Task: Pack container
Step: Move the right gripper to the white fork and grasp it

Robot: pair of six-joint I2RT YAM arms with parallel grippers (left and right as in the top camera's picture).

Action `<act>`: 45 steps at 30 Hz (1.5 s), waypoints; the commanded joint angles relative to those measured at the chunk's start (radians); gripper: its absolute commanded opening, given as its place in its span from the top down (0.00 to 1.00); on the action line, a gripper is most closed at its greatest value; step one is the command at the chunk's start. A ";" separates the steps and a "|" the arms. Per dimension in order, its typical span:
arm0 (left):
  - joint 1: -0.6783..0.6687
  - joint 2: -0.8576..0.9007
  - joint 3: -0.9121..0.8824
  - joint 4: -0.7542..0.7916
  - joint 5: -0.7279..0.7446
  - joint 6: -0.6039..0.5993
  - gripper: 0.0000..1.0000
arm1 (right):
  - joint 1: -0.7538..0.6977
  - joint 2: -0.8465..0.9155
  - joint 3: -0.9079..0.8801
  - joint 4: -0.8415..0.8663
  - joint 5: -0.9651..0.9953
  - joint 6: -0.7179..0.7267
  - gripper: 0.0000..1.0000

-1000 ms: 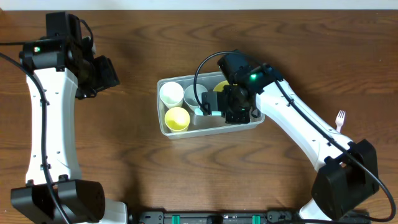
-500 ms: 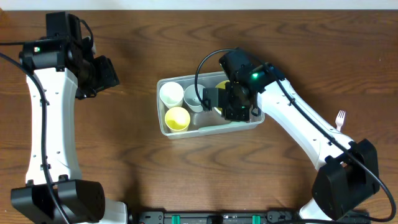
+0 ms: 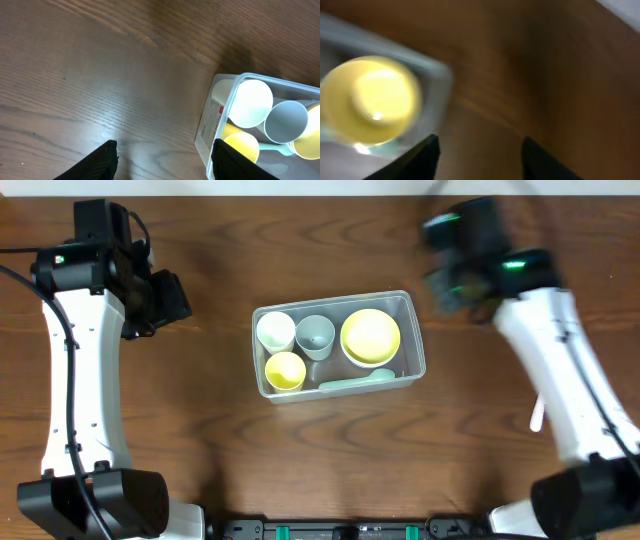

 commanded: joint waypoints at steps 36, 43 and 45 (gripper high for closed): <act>0.003 0.001 -0.006 -0.003 -0.005 -0.002 0.39 | -0.655 0.122 -0.647 0.392 -0.184 0.272 0.21; 0.003 0.001 -0.006 -0.004 -0.005 -0.002 0.39 | -0.654 0.128 -0.651 0.391 -0.185 0.272 0.37; 0.003 0.001 -0.006 -0.004 -0.005 -0.002 0.39 | -0.655 0.128 -0.651 0.391 -0.185 0.272 0.45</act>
